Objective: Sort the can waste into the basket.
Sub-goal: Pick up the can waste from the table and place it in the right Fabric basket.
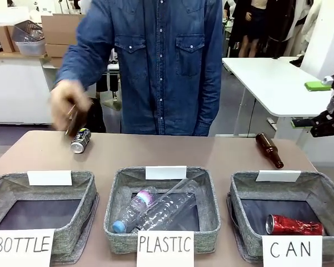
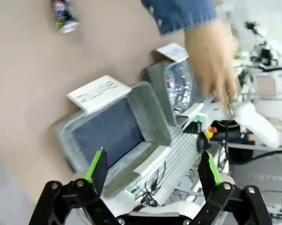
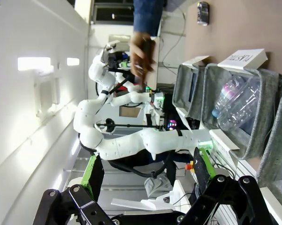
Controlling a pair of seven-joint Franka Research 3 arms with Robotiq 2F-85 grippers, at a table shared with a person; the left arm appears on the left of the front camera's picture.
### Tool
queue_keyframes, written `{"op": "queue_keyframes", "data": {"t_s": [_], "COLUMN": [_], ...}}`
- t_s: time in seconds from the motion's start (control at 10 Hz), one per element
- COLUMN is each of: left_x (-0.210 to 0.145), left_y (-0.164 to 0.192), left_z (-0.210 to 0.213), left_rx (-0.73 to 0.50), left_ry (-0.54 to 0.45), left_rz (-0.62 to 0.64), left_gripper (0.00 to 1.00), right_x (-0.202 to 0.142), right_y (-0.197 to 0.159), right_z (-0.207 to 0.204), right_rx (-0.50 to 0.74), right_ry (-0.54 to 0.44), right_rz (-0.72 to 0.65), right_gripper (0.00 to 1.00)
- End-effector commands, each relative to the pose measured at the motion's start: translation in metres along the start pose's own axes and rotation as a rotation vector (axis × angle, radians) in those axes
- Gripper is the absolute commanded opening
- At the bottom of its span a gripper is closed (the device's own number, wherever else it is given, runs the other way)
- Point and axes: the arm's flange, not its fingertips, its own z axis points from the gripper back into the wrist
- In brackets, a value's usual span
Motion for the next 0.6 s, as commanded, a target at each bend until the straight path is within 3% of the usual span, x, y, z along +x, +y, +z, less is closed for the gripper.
{"op": "queue_keyframes", "data": {"t_s": [0.0,0.2,0.5], "left_x": [-0.014,-0.032,-0.038], "left_y": [0.022,0.049,0.071], "left_z": [0.04,0.082,0.1], "left_rx": [0.005,-0.013,-0.041], "left_ry": [-0.011,-0.015,-0.044], "left_rz": [0.014,0.044,0.096], "left_gripper": [1.0,1.0,1.0], "right_x": [0.001,0.001,0.001], "right_y": [0.001,0.001,0.001], "right_z": [0.001,0.001,0.001], "right_rx": [-0.005,-0.005,-0.005], "right_ry": [0.008,0.008,0.008], "right_rz": [0.019,0.019,0.019], "right_gripper": [1.0,1.0,1.0]}}
